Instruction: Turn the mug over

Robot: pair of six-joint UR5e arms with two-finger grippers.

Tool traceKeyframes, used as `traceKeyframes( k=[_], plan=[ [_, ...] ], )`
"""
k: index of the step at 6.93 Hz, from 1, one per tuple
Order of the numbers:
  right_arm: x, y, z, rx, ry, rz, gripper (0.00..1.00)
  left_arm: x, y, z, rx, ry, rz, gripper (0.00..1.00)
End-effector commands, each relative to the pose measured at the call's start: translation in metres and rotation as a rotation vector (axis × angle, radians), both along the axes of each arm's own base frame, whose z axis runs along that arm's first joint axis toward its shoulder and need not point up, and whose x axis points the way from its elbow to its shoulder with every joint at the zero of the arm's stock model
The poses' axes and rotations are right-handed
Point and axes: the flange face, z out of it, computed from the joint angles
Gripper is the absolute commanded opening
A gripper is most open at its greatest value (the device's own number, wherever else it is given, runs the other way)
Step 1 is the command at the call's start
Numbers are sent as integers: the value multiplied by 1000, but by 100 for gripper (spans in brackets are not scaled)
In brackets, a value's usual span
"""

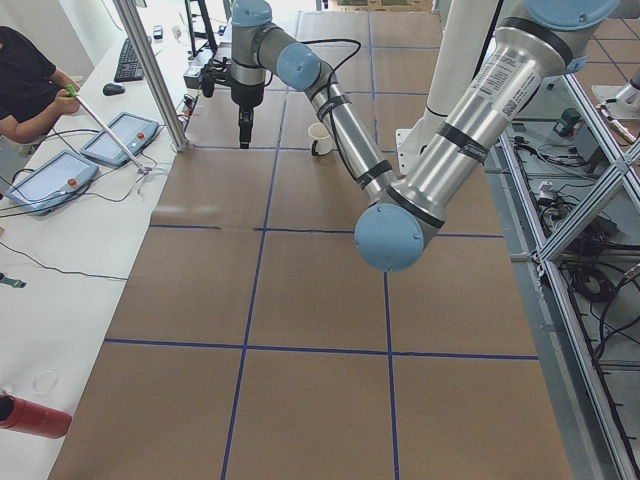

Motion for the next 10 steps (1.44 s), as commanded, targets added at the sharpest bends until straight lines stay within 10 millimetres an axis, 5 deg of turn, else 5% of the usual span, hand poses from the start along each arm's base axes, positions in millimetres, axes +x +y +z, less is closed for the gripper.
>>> traceKeyframes(
  k=[1,3,5,8,10],
  plan=[
    [0,0,0,0,0,0,100,-104,9,112,82,-102,137,100],
    [0,0,0,0,0,0,100,-171,13,234,23,-77,239,100],
    [0,0,0,0,0,0,100,-171,34,299,-84,-54,262,100],
    [0,0,0,0,0,0,100,-169,54,338,-41,-48,264,100],
    [0,0,0,0,0,0,100,-169,54,383,18,-57,262,100]
  ],
)
